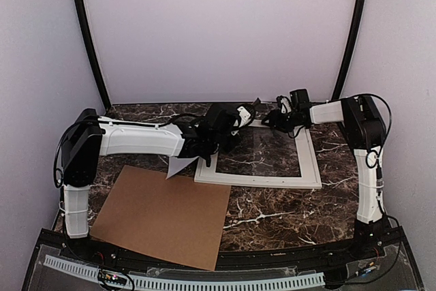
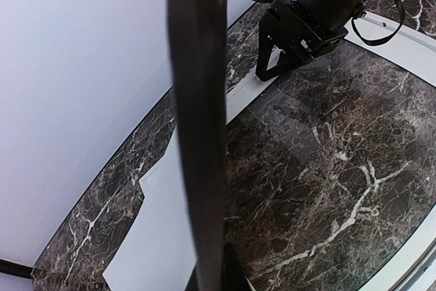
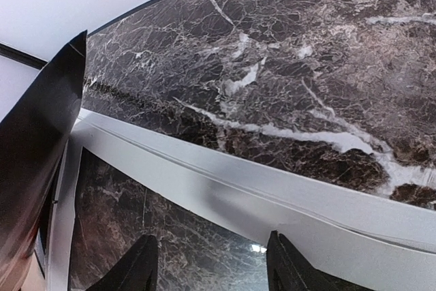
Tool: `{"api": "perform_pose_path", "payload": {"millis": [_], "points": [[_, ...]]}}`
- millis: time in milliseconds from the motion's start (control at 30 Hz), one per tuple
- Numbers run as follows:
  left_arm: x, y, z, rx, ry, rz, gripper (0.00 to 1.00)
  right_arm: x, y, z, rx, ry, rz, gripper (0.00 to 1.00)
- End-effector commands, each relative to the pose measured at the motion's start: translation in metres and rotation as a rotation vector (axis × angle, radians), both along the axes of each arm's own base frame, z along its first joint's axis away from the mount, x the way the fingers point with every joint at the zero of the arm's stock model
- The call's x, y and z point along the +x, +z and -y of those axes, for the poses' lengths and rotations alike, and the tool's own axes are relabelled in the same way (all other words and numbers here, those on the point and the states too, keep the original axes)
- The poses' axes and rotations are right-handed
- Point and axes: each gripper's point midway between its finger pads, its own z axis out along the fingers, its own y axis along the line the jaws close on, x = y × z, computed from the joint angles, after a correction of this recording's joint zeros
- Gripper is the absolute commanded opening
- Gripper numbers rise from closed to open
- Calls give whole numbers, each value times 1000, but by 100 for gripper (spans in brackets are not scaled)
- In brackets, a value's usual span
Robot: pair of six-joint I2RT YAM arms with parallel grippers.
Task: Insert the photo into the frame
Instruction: Adjust the mat board.
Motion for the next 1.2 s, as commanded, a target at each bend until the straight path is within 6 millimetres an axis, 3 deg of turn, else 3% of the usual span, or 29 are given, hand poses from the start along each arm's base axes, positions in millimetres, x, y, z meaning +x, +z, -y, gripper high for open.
{"api": "perform_pose_path", "payload": {"millis": [0,333,600,733,1000,1167], "points": [[1,40,-8,-61,17,47,0,-18,-18,-2,-26,7,-82,55],[2,41,-13,-42,36,58,0,-28,-34,-13,-53,14,-149,54],[3,44,-16,-40,44,68,0,-42,-31,-18,-35,34,-188,54],[4,46,-17,-34,50,74,0,-46,-14,-21,-20,57,-173,54],[9,58,-23,-42,74,95,0,-37,46,-23,11,74,-59,56],[11,68,-20,-61,70,104,0,-28,65,-23,29,72,-6,59]]}}
